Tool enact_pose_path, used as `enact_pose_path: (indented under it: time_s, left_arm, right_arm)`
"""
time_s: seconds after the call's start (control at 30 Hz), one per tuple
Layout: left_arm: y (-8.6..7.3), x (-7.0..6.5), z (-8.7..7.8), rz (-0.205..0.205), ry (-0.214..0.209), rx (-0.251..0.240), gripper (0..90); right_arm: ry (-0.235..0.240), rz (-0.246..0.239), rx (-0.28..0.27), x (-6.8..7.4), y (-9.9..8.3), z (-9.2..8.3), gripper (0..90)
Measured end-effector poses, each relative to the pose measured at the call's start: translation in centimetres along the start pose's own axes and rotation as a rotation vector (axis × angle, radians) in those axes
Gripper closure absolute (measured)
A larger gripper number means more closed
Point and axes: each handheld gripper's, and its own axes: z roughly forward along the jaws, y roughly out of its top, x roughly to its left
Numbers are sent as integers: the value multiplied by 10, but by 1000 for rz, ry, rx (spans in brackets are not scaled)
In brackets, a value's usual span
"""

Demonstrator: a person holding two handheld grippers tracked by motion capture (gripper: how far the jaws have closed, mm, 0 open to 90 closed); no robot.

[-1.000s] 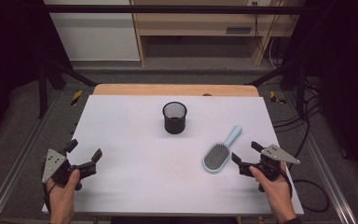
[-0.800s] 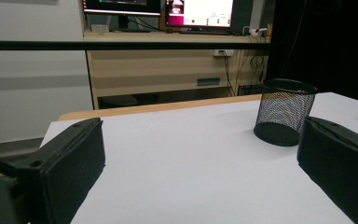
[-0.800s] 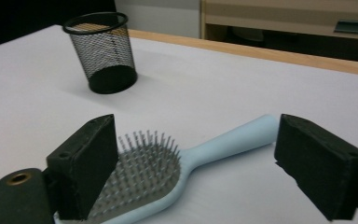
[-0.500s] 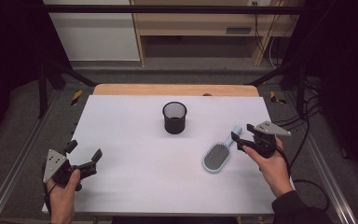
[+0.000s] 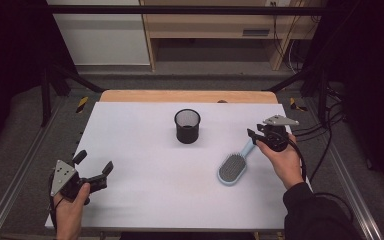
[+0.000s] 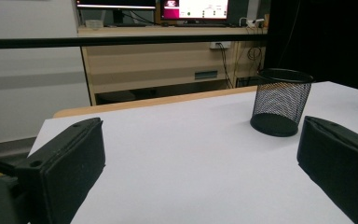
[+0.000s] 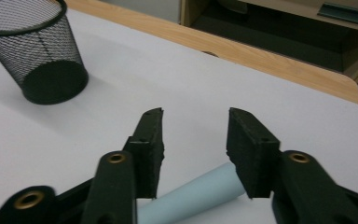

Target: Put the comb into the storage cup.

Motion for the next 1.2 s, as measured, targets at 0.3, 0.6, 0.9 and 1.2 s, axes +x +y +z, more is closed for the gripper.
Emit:
enact_pose_path:
  time_s: [0.3, 0.6, 0.9, 1.2]
  left_arm:
    - [1, -7, 2, 42, -14, 19, 8]
    - [1, -8, 2, 47, -19, 23, 8]
    - [0, -9, 3, 69, -18, 28, 12]
    - [1, -9, 1, 66, -7, 15, 13]
  right_arm:
    - [-12, -66, 125, -1, 4, 21, 783]
    - [2, -69, 226, -5, -4, 36, 900]
    - [14, -103, 257, -1, -7, 45, 900]
    - [-6, -130, 312, 1, -14, 63, 900]
